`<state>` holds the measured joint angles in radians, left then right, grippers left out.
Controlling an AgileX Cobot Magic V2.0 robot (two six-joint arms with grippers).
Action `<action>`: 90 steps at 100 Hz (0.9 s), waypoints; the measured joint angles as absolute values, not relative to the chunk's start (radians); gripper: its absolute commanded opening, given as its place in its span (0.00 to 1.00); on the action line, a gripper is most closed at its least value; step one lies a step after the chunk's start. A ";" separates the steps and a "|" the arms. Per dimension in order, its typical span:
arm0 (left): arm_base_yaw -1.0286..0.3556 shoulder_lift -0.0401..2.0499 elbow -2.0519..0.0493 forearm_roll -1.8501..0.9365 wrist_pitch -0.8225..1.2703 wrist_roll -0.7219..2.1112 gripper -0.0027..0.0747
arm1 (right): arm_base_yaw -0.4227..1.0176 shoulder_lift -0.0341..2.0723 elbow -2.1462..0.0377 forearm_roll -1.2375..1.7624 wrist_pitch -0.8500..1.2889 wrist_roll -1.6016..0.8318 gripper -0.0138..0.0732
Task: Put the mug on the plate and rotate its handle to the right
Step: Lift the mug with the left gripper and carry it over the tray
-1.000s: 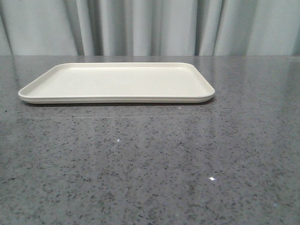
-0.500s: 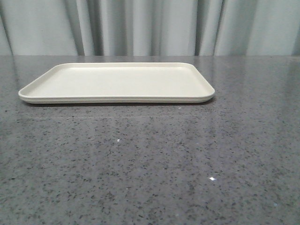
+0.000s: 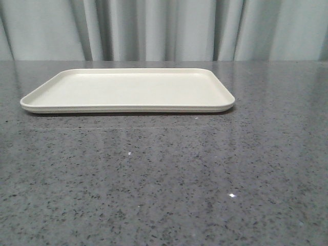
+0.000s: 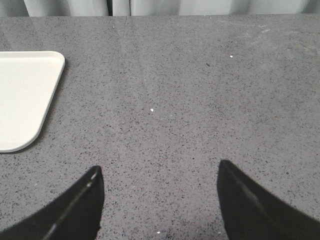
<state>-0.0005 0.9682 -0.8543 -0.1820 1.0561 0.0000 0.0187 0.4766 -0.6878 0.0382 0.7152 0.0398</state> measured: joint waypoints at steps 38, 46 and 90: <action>-0.001 1.029 -0.854 -0.158 1.028 0.000 0.63 | 0.019 0.477 -0.688 0.038 0.715 0.040 0.72; -0.001 1.029 -0.854 -0.157 1.028 0.000 0.48 | 0.019 0.477 -0.688 0.038 0.715 0.040 0.72; -0.001 1.029 -0.854 -0.155 1.034 0.000 0.01 | 0.019 0.477 -0.688 0.038 0.715 0.040 0.72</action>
